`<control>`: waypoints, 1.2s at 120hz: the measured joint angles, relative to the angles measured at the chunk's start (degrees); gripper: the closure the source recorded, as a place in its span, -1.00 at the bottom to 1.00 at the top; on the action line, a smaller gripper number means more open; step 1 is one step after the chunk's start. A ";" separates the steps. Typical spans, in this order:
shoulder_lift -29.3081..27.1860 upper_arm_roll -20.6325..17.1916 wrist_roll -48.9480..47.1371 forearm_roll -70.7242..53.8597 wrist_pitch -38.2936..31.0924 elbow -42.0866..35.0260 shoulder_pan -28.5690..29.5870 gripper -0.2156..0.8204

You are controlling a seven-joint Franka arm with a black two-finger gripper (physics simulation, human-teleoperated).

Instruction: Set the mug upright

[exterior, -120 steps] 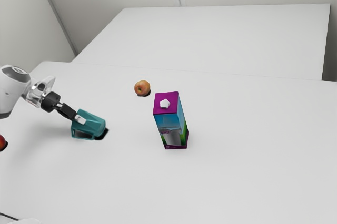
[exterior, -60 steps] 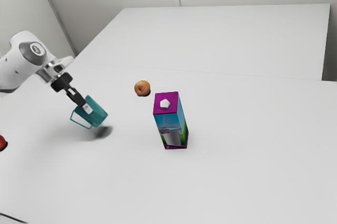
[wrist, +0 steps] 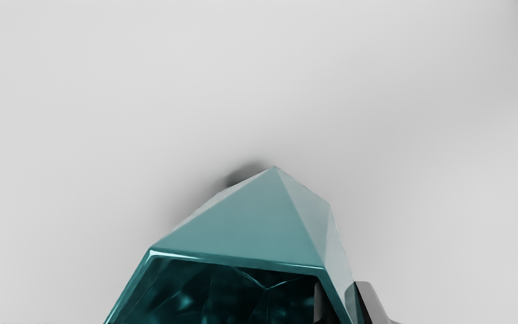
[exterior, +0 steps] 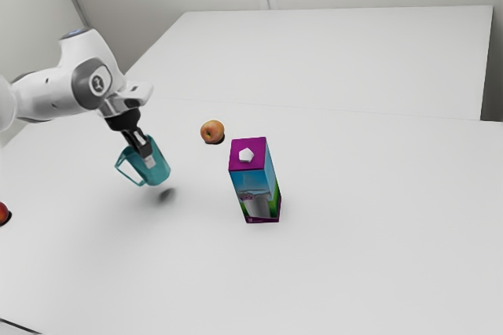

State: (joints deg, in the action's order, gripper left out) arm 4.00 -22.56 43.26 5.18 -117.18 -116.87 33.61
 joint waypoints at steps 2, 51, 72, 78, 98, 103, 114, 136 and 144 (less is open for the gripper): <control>-0.21 -0.61 -0.68 -0.29 -0.30 -0.13 0.20 0.91; -2.07 -7.07 -15.41 -5.03 -7.90 -6.90 -3.00 0.91; -1.32 -7.14 -19.48 -5.29 -10.45 -8.44 -0.88 0.91; -1.09 -7.13 -20.44 -5.33 -11.04 -8.76 -0.14 0.91; -0.94 -7.29 -23.15 -5.43 -12.75 -9.97 0.39 0.91; -0.92 -7.35 -23.72 -5.44 -13.12 -10.30 0.11 0.91; -0.69 -7.38 -24.85 -5.48 -13.70 -10.62 -0.52 0.91; 0.63 -7.49 -26.74 -6.15 -14.52 -10.68 -0.53 0.92; 0.85 -7.53 -27.32 -6.25 -14.70 -10.68 -0.52 0.88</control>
State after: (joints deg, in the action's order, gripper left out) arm 4.85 -30.08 15.94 -1.06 -131.88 -127.55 33.09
